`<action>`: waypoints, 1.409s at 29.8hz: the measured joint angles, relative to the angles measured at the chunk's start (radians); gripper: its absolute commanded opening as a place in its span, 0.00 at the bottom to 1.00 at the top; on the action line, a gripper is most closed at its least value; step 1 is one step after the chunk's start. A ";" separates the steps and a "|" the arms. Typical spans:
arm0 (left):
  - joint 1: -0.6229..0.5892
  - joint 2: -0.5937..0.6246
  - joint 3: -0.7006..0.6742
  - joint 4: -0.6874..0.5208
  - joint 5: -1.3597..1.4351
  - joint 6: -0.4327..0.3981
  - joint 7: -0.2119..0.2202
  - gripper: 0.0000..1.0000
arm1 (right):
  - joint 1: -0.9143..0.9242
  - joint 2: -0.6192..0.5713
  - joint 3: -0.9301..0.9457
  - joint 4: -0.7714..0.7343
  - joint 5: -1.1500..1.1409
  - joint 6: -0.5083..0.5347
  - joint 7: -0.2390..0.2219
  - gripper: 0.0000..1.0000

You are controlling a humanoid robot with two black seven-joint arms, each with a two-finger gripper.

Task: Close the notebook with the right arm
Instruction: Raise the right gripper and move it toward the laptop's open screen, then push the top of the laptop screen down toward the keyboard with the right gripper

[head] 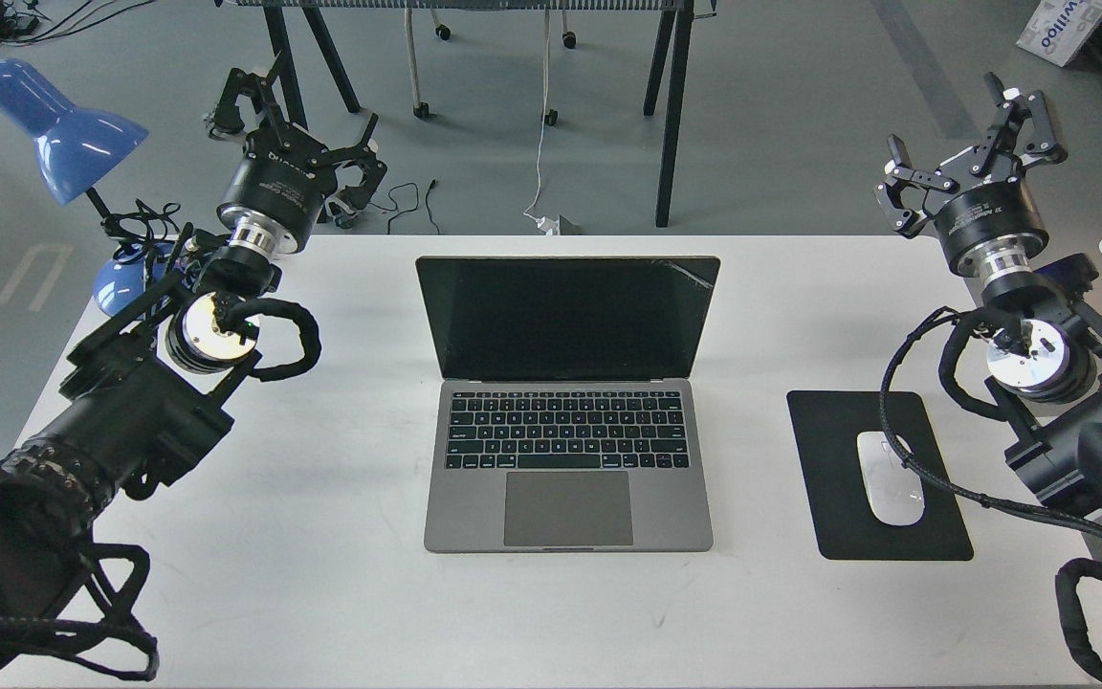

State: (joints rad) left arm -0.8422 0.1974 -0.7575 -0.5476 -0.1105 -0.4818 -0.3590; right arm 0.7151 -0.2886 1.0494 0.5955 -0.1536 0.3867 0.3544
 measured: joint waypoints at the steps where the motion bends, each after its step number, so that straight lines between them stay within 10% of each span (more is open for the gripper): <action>1: 0.000 0.000 0.000 0.000 0.000 0.002 0.000 1.00 | 0.000 0.000 0.000 0.000 0.000 0.000 0.000 1.00; 29: 0.000 0.002 0.003 0.003 0.000 -0.005 0.001 1.00 | 0.157 0.196 -0.326 -0.106 -0.003 -0.048 -0.048 1.00; 42: 0.000 0.002 0.007 0.002 0.000 -0.005 0.001 1.00 | 0.018 0.058 -0.435 0.167 -0.004 -0.042 -0.048 1.00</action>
State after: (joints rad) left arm -0.8422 0.1995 -0.7501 -0.5453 -0.1104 -0.4864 -0.3576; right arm 0.7330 -0.2305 0.6147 0.7630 -0.1580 0.3446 0.3068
